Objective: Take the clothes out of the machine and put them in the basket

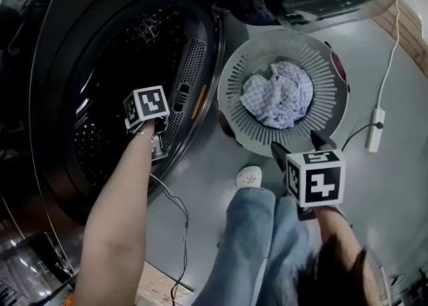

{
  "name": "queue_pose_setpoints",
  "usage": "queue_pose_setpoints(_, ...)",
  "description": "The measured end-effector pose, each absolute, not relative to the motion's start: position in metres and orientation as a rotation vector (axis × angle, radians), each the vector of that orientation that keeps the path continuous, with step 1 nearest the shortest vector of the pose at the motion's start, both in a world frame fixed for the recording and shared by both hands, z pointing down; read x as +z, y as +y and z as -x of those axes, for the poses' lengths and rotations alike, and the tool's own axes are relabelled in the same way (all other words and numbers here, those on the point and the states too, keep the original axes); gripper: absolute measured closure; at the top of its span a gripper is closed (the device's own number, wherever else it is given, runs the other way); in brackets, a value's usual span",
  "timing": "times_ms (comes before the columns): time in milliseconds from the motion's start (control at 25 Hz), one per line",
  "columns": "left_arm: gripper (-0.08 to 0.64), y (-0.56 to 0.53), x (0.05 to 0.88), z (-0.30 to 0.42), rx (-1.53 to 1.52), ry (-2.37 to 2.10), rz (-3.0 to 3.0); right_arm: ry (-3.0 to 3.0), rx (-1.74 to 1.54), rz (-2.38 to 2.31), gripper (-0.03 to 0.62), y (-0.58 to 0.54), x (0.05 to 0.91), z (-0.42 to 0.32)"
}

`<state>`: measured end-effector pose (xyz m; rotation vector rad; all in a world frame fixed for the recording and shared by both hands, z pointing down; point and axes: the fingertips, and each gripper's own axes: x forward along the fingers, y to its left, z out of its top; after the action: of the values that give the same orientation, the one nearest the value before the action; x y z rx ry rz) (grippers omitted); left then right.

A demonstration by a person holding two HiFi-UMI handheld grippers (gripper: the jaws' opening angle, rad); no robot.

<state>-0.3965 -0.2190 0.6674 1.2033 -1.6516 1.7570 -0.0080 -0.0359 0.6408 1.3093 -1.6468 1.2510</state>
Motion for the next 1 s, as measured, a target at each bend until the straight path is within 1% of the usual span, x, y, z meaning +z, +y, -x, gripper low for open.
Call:
queue_pose_setpoints(40,0.475,-0.217,0.666,0.395,1.769,-1.659,-1.196,-1.642,1.255,-1.309,0.186,-0.034,0.641,0.008)
queue_pose_setpoints(80,0.507,-0.217,0.664,0.391,1.775,-1.678,-1.203,-1.641,1.255,-1.307,0.188,-0.034,0.641,0.009)
queue_pose_setpoints(200,0.518,-0.213,0.655,0.383,1.778,-1.724,-1.247,-1.656,1.24,-1.3,0.201,-0.035,0.633,0.012)
queue_pose_setpoints(520,0.522,-0.208,0.617,0.369,1.753,-1.763,-1.323,-1.662,1.218,-1.307,0.245,-0.035,0.604,0.003)
queue_pose_setpoints(840,0.524,-0.2,0.574,0.327,1.57,-1.806,-1.407,-1.683,1.189,-1.332,0.268,-0.034,0.567,-0.013)
queue_pose_setpoints(1000,0.525,-0.188,0.558,0.304,1.493,-1.812,-1.435,-1.672,1.159,-1.347,0.279,-0.032,0.553,-0.032)
